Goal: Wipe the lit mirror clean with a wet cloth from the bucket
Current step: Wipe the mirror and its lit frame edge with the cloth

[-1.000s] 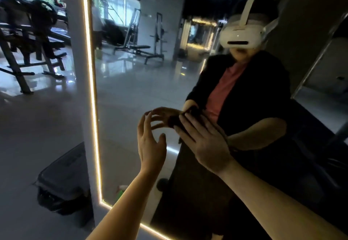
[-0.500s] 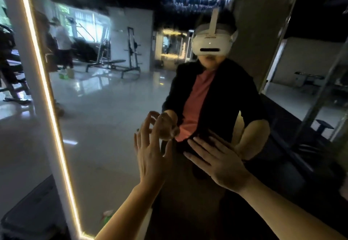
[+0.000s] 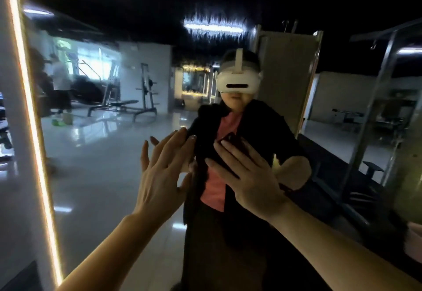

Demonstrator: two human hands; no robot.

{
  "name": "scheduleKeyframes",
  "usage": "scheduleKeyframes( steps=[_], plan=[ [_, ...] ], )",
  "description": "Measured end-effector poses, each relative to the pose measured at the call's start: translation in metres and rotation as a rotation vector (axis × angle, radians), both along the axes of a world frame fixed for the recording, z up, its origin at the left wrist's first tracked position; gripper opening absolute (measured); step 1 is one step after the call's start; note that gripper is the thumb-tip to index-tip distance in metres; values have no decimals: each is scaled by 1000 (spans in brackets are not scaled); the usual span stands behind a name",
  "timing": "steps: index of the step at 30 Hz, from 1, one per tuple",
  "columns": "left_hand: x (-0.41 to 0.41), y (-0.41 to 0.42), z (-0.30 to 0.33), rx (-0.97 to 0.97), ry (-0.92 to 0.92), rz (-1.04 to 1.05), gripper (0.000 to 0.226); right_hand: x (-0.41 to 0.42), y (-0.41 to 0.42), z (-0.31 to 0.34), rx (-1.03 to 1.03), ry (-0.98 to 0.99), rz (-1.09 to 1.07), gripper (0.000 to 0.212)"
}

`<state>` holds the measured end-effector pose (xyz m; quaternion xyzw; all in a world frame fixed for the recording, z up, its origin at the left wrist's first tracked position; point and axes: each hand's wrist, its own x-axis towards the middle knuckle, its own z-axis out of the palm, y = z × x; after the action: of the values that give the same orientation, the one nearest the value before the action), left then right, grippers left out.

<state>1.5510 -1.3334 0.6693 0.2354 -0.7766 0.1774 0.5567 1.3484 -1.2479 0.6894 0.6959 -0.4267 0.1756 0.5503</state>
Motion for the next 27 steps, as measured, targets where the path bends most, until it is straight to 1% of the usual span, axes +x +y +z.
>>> scheduleKeyframes(
  steps=[1,3,4,7,9,11,13,15,16,18,20,21,23,25,27],
  plan=[
    [4,-3,7,-7,-9,2,75,4,-4,13,-33,-16,15,51],
    [6,-7,29,-18,-2,-7,74,19,-17,53,-125,-115,17,49],
    [5,-8,42,-22,10,-11,71,27,-24,76,-172,-178,21,46],
    [-3,-11,81,-61,20,8,64,46,-42,139,-266,-317,24,50],
    [-7,-11,96,-50,24,33,67,45,-46,155,-291,-354,17,54],
    [-7,-9,95,-28,28,38,68,34,-41,140,-323,-412,-6,59],
    [-4,-9,83,-47,27,34,64,22,-30,99,-339,-462,-37,57],
    [-1,-11,69,-62,12,17,62,15,-16,59,-291,-426,-61,54],
    [-1,-12,68,-62,8,7,61,13,-13,52,-263,-389,-66,50],
    [-7,-9,77,-57,-18,18,66,11,-12,72,-251,-357,-49,46],
    [-20,-2,94,-56,-60,26,71,12,-15,111,-310,-378,-51,46],
    [-27,2,101,-55,-67,19,71,11,-16,128,-329,-396,-65,44],
    [-39,12,106,-57,-61,-2,65,4,-15,145,-353,-439,-97,50],
    [-46,18,97,-82,-49,-15,59,-4,-9,131,-383,-485,-103,49],
    [-47,20,78,-92,-41,-24,61,-7,-2,86,-386,-526,-99,51]
  ],
)
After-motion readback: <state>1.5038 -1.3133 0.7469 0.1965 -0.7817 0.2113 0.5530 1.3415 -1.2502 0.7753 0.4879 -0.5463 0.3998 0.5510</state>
